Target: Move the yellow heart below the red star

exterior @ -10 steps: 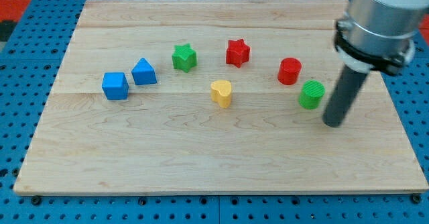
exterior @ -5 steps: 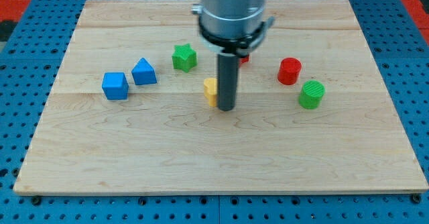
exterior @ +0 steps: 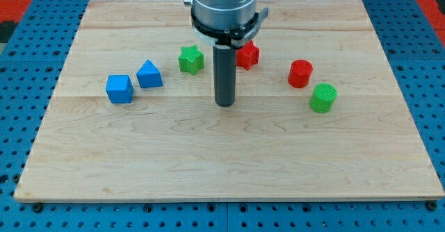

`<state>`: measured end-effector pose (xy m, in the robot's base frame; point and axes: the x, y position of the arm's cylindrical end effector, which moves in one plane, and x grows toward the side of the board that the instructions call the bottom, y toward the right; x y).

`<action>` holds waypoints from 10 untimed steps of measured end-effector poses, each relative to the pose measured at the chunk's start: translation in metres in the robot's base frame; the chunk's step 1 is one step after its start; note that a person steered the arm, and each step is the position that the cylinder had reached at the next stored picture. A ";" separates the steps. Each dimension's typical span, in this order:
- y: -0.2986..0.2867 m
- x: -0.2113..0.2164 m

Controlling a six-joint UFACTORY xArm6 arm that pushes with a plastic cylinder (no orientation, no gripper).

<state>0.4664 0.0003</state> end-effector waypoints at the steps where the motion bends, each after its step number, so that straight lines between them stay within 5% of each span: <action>1: -0.028 0.034; 2: -0.046 -0.019; 5: -0.018 -0.072; 8: 0.012 -0.041; 9: -0.024 0.009; 10: 0.009 0.039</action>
